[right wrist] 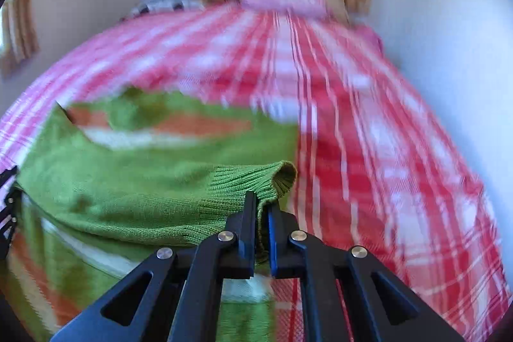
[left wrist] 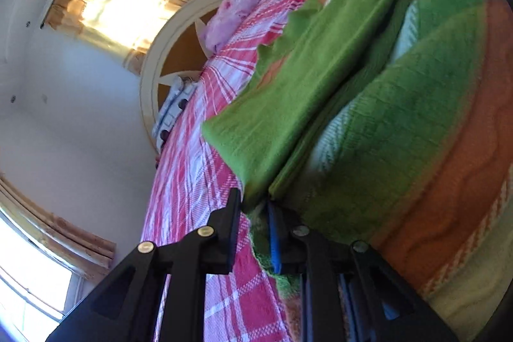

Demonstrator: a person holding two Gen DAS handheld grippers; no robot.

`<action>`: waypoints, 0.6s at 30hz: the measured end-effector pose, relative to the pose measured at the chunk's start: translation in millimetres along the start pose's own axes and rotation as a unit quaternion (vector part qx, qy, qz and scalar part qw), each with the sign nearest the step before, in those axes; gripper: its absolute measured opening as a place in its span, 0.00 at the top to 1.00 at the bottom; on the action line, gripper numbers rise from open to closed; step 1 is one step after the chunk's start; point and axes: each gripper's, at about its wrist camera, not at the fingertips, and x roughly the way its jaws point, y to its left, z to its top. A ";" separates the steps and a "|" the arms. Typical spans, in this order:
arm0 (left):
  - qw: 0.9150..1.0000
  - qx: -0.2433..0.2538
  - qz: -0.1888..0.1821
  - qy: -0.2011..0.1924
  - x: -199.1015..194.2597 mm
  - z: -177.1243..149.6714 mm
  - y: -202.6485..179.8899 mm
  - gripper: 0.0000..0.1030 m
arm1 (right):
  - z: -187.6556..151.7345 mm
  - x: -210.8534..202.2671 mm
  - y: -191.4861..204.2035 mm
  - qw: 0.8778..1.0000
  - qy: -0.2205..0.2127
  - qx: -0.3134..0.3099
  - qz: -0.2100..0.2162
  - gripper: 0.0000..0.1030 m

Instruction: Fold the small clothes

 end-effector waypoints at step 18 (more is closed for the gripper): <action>0.950 -0.276 -0.119 0.087 50.3 12.4 70.9 0.26 | 3.8 -0.5 53.4 0.992 0.008 -0.012 0.123 0.29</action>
